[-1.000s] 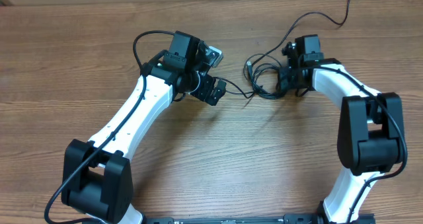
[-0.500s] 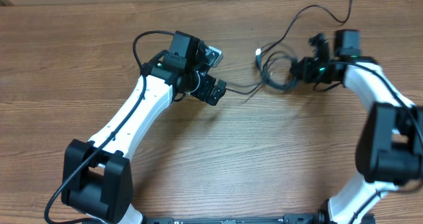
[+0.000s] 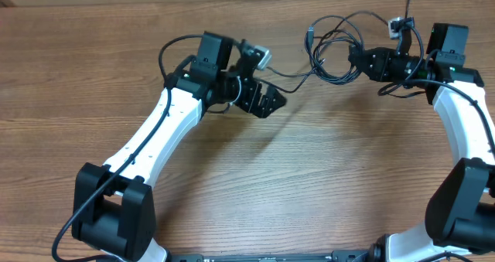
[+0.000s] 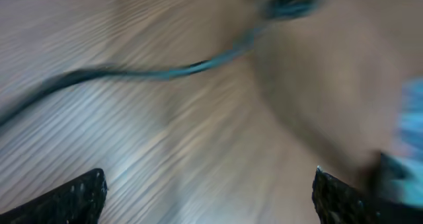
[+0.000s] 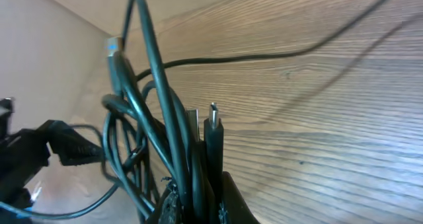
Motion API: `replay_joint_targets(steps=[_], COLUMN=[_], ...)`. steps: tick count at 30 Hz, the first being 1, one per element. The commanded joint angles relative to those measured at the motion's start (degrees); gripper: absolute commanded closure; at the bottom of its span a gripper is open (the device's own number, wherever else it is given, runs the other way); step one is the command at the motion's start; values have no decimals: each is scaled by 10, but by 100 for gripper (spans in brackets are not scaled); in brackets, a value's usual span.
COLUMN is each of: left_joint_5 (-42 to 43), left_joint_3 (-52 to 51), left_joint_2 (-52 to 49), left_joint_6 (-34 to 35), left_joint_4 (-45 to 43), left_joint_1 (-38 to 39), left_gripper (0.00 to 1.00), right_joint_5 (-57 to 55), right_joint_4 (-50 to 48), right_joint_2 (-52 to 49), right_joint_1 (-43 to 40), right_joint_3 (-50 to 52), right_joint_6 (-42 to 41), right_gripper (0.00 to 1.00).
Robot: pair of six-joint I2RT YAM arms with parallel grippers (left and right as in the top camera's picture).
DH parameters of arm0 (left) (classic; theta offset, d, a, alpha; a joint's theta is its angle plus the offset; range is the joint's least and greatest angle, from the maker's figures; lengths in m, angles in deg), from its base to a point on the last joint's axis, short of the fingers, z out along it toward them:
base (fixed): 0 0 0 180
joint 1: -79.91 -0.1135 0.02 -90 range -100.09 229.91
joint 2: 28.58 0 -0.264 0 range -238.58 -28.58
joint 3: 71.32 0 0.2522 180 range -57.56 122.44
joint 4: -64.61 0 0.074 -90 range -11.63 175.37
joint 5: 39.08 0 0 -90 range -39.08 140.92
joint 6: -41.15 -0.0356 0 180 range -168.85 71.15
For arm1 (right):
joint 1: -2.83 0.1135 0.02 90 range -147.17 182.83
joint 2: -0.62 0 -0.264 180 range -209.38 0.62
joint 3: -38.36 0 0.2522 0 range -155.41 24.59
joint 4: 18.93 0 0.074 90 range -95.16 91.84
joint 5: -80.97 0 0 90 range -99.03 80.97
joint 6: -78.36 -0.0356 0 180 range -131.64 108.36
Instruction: Untangle cables
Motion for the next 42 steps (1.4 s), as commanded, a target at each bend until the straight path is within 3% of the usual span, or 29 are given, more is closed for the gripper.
replay_joint_targets(steps=[1,8,20,30,37,42], left_joint_5=[180,280,322,324,209,121], left_joint_3=[13,13,13,13,13,12], left_joint_2=[10,10,33,144,216,214], left_joint_6=[-75,-127,-128,-132,-132,-136], left_joint_4=[-24,-60,-4,-44,-47,-17], left_joint_1=[-2,-2,-2,-19,-52,-50], left_gripper=[0,0,0,0,1,0], right_joint_5=[48,22,-15,10,226,268], right_joint_4=[-1,-9,-62,-67,-104,-75], right_joint_2=[16,16,16,16,16,16], right_joint_1=[-2,-12,-93,-110,-104,-77], right_joint_3=[-17,-17,-17,-17,-17,-17], right_joint_6=[-5,-6,-81,81,141,140], right_gripper=[96,96,96,96,96,96])
